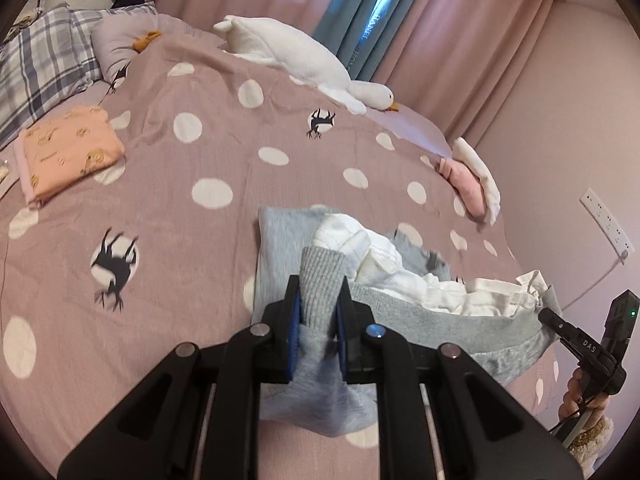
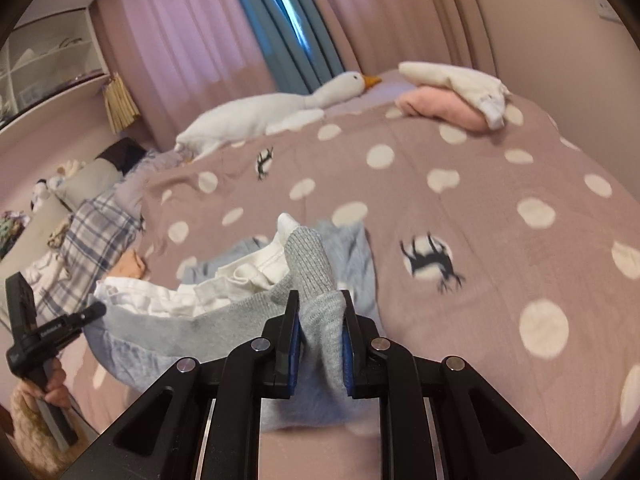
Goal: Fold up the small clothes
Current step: 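Lift the folded edge with both grippers and fold it toward the collar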
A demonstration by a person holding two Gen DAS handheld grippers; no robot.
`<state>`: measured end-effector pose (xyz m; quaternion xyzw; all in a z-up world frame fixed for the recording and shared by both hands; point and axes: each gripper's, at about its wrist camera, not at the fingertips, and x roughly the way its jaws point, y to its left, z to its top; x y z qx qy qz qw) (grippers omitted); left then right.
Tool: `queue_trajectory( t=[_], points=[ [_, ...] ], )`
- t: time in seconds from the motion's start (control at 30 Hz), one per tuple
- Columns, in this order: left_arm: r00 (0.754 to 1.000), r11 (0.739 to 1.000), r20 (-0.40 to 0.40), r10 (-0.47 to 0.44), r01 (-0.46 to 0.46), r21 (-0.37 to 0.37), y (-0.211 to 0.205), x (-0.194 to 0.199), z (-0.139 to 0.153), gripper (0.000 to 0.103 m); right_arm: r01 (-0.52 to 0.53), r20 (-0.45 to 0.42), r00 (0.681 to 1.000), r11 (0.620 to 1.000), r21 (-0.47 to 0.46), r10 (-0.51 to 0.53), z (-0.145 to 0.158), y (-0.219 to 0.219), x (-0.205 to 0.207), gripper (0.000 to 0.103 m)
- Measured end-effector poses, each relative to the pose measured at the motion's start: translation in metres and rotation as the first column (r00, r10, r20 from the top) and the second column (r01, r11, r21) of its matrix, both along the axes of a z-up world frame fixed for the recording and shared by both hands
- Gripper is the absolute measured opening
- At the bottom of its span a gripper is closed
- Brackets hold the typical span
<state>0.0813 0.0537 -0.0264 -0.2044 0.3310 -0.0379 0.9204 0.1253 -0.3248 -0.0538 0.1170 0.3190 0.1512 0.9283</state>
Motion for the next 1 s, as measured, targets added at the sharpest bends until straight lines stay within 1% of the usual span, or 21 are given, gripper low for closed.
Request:
queue_trajectory(
  t=[0.07, 0.17, 0.33, 0.43, 0.5, 0.63, 0.67, 0.73, 0.83, 0.97, 1.0],
  points=[
    [1.000, 1.000, 0.009, 0.006, -0.006, -0.010, 0.005, 0.010, 0.004, 0.014, 0.001, 0.015, 1.000, 1.000, -0.003, 0.000, 0.004, 0.004, 0.014, 0.018],
    [1.000, 1.000, 0.016, 0.017, -0.017, -0.002, 0.010, 0.028, 0.009, 0.014, 0.001, 0.017, 1.000, 1.000, -0.014, -0.001, 0.008, 0.010, 0.034, 0.018],
    [1.000, 1.000, 0.003, 0.025, -0.025, -0.013, 0.017, 0.064, 0.012, 0.014, 0.006, 0.000, 1.000, 1.000, -0.014, -0.006, 0.011, 0.016, 0.075, 0.018],
    [0.999, 1.000, -0.024, 0.031, -0.031, 0.002, 0.021, 0.090, 0.009, 0.014, 0.002, -0.003, 1.000, 1.000, -0.019, -0.002, 0.013, 0.020, 0.093, 0.018],
    [0.998, 0.999, -0.047, 0.034, -0.034, 0.000, 0.025, 0.107, 0.004, 0.014, -0.002, -0.010, 1.000, 1.000, -0.023, 0.002, 0.013, 0.026, 0.109, 0.018],
    [0.994, 0.999, -0.098, 0.047, -0.046, 0.006, 0.030, 0.139, -0.010, 0.014, -0.012, -0.074, 0.997, 1.000, 0.021, 0.013, 0.001, 0.033, 0.143, 0.018],
    [0.993, 0.999, -0.107, 0.050, -0.049, 0.005, 0.030, 0.144, -0.013, 0.014, -0.004, -0.092, 0.996, 1.000, 0.018, 0.005, -0.004, 0.034, 0.151, 0.018],
    [0.990, 0.999, -0.134, 0.052, -0.051, 0.007, 0.031, 0.158, -0.021, 0.014, 0.008, -0.112, 0.994, 1.000, 0.002, -0.008, -0.010, 0.038, 0.163, 0.018],
    [0.986, 0.998, -0.157, 0.059, -0.054, 0.033, 0.029, 0.174, -0.030, 0.014, 0.016, -0.137, 0.990, 1.000, -0.023, -0.019, -0.020, 0.043, 0.179, 0.018],
    [0.979, 0.997, -0.192, 0.061, -0.053, 0.048, 0.029, 0.197, -0.045, 0.015, 0.041, -0.187, 0.981, 0.997, -0.063, -0.052, -0.038, 0.046, 0.200, 0.018],
    [0.976, 0.997, -0.206, 0.067, -0.055, 0.062, 0.029, 0.202, -0.050, 0.015, 0.046, -0.200, 0.978, 0.996, -0.072, -0.060, -0.043, 0.046, 0.205, 0.018]
  ],
)
